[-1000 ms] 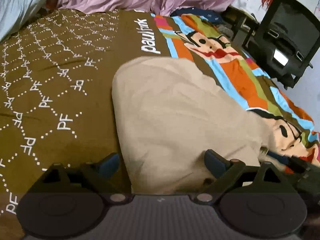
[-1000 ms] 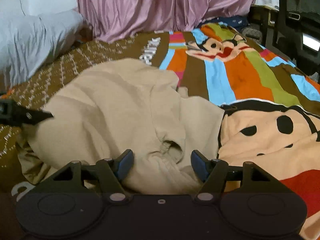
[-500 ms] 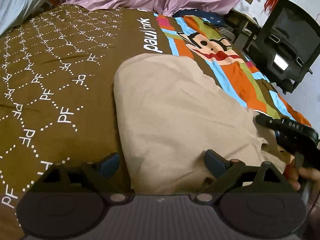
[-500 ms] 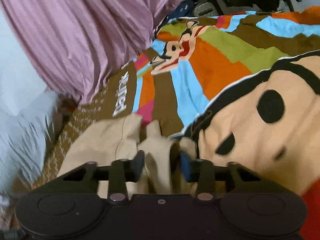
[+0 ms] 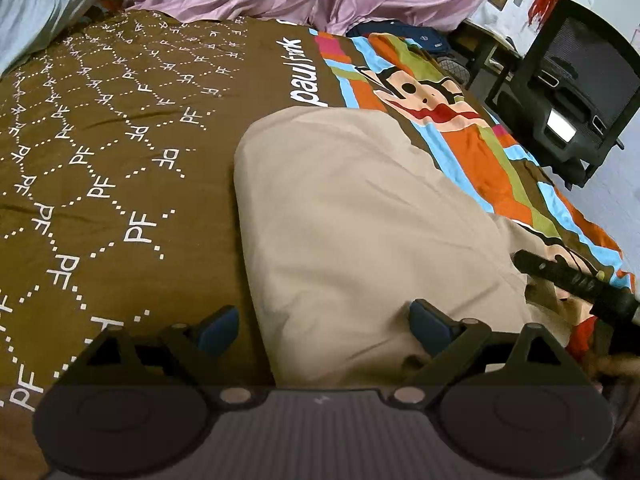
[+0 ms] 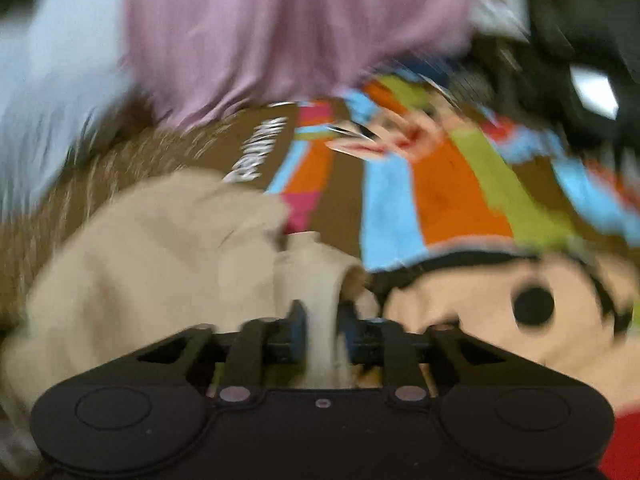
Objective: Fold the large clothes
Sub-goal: 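Grasp the loose jacket flap with the right tool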
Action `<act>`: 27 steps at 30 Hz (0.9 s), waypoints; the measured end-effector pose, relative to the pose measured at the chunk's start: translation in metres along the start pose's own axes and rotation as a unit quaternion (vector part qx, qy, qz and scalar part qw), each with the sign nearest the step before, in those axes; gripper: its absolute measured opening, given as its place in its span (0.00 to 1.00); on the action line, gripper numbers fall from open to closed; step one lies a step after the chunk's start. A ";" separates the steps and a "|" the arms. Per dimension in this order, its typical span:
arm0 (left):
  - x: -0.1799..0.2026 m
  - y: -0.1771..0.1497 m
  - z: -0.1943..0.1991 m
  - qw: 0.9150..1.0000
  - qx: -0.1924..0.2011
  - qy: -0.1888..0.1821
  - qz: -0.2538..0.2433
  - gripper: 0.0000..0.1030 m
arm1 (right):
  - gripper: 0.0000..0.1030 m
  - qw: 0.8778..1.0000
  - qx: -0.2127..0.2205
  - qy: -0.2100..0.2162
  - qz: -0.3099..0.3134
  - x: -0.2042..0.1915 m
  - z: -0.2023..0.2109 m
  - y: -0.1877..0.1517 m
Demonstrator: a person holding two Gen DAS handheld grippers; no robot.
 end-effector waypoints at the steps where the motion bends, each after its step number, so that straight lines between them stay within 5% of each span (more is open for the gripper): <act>1: 0.000 0.000 0.000 1.000 0.000 0.000 0.000 0.92 | 0.44 0.999 -0.005 0.025 -0.045 0.013 0.000 -0.001; 5: -0.002 0.003 0.001 1.000 -0.002 -0.011 0.006 0.92 | 0.65 0.983 -0.033 0.097 -0.153 0.044 -0.009 -0.004; 10: -0.020 0.021 0.001 0.996 -0.025 -0.077 0.038 0.95 | 0.89 0.973 -0.051 0.141 -0.175 0.042 -0.022 0.003; 14: -0.043 0.038 -0.012 0.989 -0.040 -0.111 0.091 0.96 | 0.90 0.970 -0.048 0.167 -0.167 0.036 -0.025 0.008; 19: -0.043 0.049 -0.033 0.990 -0.064 -0.109 0.064 1.00 | 0.93 0.984 -0.078 0.125 -0.100 0.017 -0.034 0.007; 23: -0.043 0.052 -0.050 0.984 -0.092 -0.138 0.065 1.00 | 0.96 0.982 -0.072 0.142 -0.100 0.015 -0.037 0.003; 27: -0.031 0.054 -0.050 0.987 -0.098 -0.118 0.042 0.94 | 0.77 0.986 -0.074 0.131 -0.070 0.006 -0.036 -0.001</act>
Point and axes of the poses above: each gripper's, at about its wrist camera, not at the fingertips, and z roughly against the way its jaws point, x to its right, y to its top, the point moved 1 cm from there along -z, roughly the way its jaws point, and after that the axes turned 12 degrees about -x, right-handed, at the moved point
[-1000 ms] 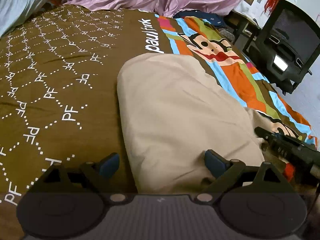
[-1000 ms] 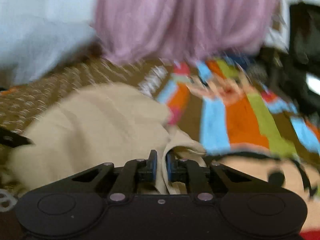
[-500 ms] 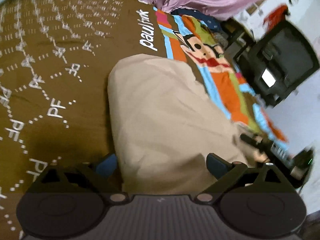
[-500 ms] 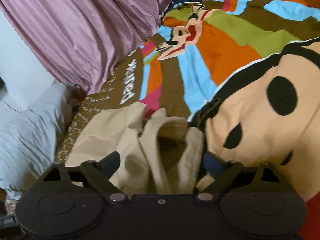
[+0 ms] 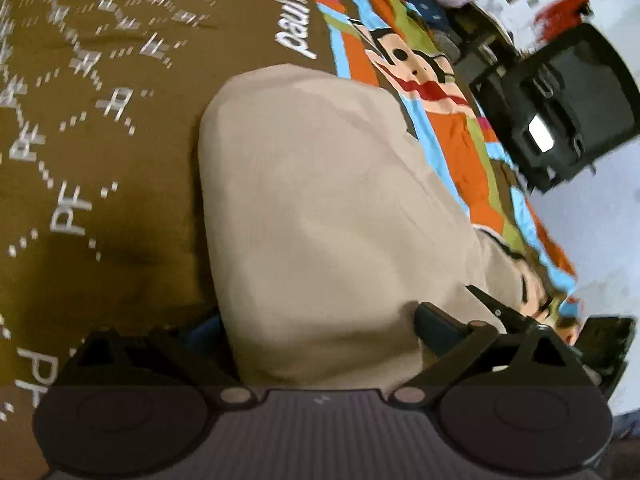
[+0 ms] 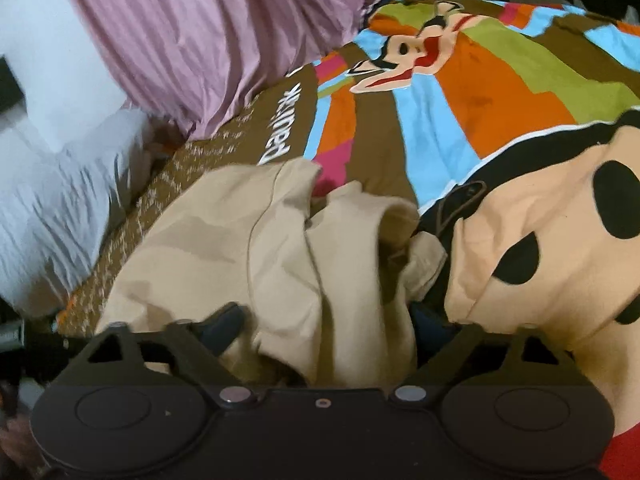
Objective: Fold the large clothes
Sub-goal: 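Grasp the loose jacket flap with the right tool, then tuck the gripped flap onto the bundle with the right tool, release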
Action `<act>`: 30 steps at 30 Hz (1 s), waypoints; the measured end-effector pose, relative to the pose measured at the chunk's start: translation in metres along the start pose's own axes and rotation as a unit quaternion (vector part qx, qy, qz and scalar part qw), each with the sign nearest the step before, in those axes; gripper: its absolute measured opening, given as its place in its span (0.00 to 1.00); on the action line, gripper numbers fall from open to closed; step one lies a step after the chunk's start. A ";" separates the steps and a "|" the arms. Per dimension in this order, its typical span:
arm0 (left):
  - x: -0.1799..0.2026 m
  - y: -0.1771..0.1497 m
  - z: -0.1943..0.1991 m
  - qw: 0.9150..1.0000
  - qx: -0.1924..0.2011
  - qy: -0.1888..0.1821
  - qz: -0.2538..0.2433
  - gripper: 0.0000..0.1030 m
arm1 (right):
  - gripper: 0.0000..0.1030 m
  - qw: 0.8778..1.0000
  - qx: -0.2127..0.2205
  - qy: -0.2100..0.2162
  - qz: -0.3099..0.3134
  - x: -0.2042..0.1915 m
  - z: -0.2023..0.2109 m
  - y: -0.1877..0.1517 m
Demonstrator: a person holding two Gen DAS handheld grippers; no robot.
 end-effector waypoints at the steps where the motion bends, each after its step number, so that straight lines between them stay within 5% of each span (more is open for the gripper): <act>1: 0.004 -0.001 0.001 1.000 0.002 0.009 -0.008 0.92 | 0.70 1.000 -0.001 -0.003 0.008 -0.002 0.000 -0.001; 10: 0.035 -0.011 0.016 0.997 0.032 0.047 -0.057 0.77 | 0.25 1.000 0.021 0.021 -0.005 -0.012 0.020 -0.010; 20: 0.030 -0.015 0.079 0.993 0.086 0.038 -0.067 0.73 | 0.22 0.994 0.055 0.067 0.072 -0.091 0.055 0.000; 24: 0.011 -0.008 0.117 0.987 0.125 0.069 -0.072 0.71 | 0.19 0.983 0.093 0.109 0.113 -0.135 0.049 0.010; 30: -0.041 -0.008 0.147 0.978 0.155 0.130 -0.050 0.71 | 0.19 0.974 0.079 0.131 0.166 -0.208 -0.010 0.019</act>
Point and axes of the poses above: each gripper's, at about its wrist camera, not at the fingertips, and z roughly against the way its jaws point, x to its right, y to its top, the point moved 1 cm from there along -z, roughly the way its jaws point, and after that the axes turned 12 degrees about -x, right-handed, at the moved point
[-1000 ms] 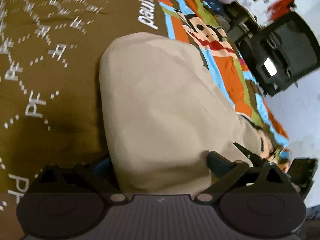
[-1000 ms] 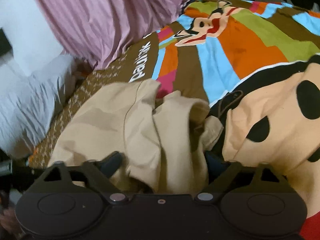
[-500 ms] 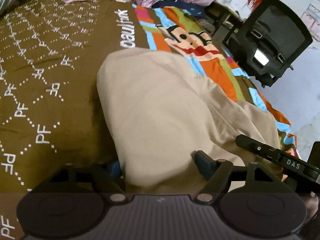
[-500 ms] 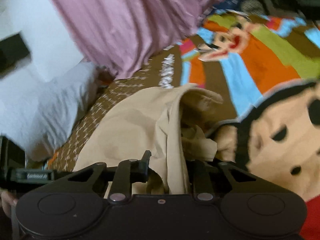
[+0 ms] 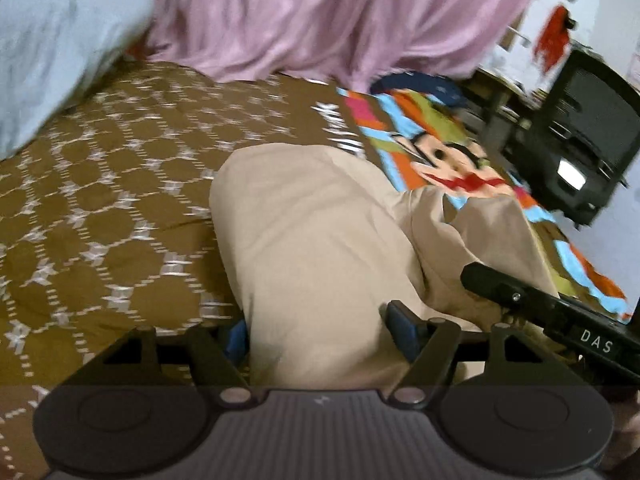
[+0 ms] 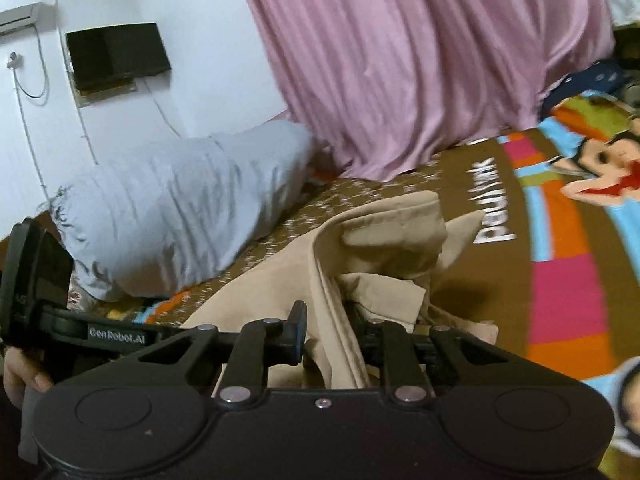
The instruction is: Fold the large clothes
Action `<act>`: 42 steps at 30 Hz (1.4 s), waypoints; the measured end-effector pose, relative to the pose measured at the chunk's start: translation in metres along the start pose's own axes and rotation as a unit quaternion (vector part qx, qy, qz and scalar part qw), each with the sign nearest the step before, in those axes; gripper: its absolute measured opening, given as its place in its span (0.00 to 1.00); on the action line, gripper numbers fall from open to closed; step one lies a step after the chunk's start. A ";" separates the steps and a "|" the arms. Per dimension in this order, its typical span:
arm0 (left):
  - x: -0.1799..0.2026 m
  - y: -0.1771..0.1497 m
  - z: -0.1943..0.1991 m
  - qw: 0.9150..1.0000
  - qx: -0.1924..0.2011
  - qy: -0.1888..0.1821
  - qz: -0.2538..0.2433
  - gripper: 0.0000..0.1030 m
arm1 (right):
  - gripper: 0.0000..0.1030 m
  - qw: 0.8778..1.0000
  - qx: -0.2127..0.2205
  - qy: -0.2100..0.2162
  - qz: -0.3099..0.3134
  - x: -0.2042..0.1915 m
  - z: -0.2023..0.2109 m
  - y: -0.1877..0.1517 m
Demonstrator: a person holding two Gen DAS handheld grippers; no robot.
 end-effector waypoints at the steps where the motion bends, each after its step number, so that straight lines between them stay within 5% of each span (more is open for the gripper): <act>1: -0.012 -0.004 0.000 1.000 0.000 0.003 0.005 0.71 | 0.19 1.000 0.003 0.002 0.003 -0.007 -0.012 -0.001; 5: -0.042 -0.030 -0.019 0.999 -0.031 0.022 0.022 0.71 | 0.19 1.000 -0.006 0.001 -0.017 -0.015 -0.039 -0.024; 12: -0.048 -0.054 -0.021 0.999 -0.004 0.027 0.022 0.80 | 0.34 0.990 -0.053 -0.093 -0.088 0.026 -0.034 -0.064; 16: -0.040 -0.060 -0.015 0.998 -0.001 0.050 0.027 0.88 | 0.59 0.984 -0.055 -0.126 -0.116 0.041 -0.022 -0.075; 22: -0.040 -0.076 0.012 0.994 0.026 0.066 0.085 0.96 | 0.75 0.984 -0.045 -0.146 -0.089 0.033 -0.002 -0.079; 28: -0.024 -0.092 0.044 0.992 0.035 0.098 0.077 0.99 | 0.99 0.987 -0.009 -0.157 -0.028 -0.001 0.025 -0.070; 42: 0.026 -0.177 0.142 0.968 0.140 0.200 0.060 0.99 | 0.99 0.975 0.085 -0.181 0.093 -0.090 0.116 -0.109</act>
Point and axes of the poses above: each gripper's, at about its wrist camera, not at the fingertips, and z roughly against the way its jaws point, x to its right, y to its top, the point moved 1 cm from there along -z, roughly the way its jaws point, and after that the axes turned 12 degrees about -x, right-handed, at the moved point
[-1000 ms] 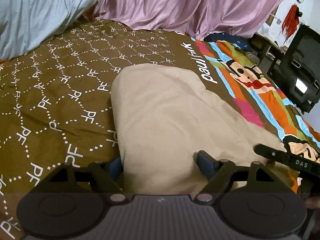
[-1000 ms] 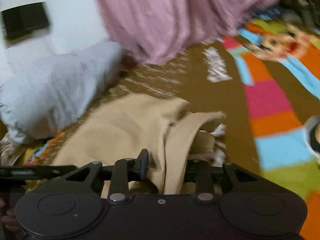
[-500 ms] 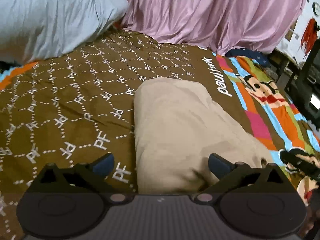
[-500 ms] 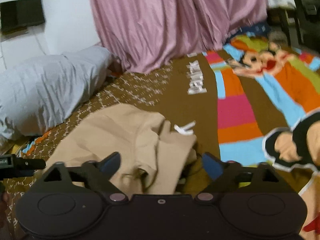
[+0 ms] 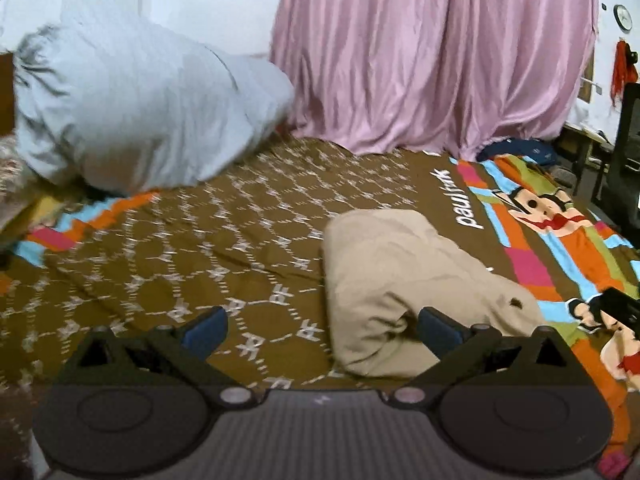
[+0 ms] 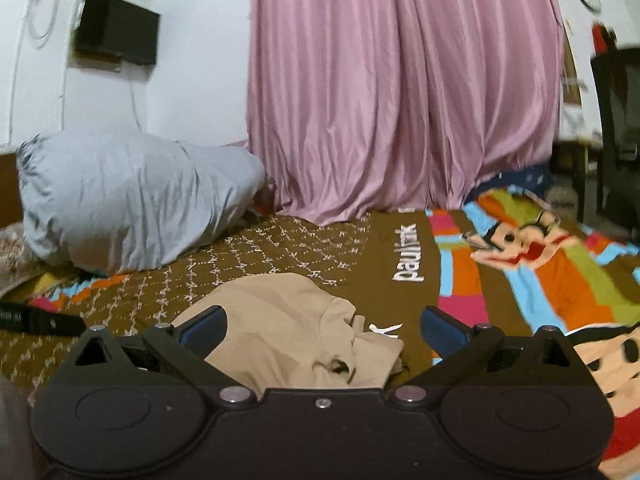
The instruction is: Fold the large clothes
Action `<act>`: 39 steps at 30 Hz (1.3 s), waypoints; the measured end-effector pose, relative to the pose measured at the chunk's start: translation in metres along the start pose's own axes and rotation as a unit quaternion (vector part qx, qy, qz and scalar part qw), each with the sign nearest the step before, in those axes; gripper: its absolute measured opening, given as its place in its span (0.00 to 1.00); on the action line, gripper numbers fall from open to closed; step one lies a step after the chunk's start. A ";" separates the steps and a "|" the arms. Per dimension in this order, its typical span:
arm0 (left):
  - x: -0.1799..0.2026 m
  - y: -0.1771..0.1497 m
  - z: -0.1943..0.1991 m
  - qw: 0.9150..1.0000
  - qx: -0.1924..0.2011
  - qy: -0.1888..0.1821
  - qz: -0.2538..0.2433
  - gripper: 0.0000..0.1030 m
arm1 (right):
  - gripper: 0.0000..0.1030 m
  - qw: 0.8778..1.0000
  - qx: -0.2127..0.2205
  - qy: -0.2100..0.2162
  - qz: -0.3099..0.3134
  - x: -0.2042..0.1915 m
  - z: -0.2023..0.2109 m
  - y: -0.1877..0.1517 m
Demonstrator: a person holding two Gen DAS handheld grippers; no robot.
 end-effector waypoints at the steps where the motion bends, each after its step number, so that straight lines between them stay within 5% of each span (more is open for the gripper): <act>1: -0.001 -0.008 0.005 1.000 0.004 0.009 0.001 0.99 | 0.99 1.000 0.003 -0.003 0.011 -0.002 0.008 -0.006; 8: 0.001 -0.054 0.000 1.000 -0.014 0.017 0.007 0.99 | 0.99 0.999 -0.014 0.000 0.038 -0.004 0.029 -0.046; 17: -0.003 -0.056 -0.018 0.999 -0.040 -0.005 0.014 0.99 | 0.99 0.997 -0.076 0.024 0.013 -0.001 -0.001 -0.057; 39: 0.003 -0.058 -0.021 0.999 -0.044 0.006 -0.003 0.99 | 0.99 0.997 -0.077 0.023 0.009 0.000 -0.001 -0.058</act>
Point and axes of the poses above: each gripper's, at about its wrist camera, not at the fingertips, and z roughly against the way its jaws point, x to its right, y to its top, the point moved 1 cm from there along -z, roughly the way its jaws point, and after that the axes turned 12 degrees about -x, right-handed, at the moved point
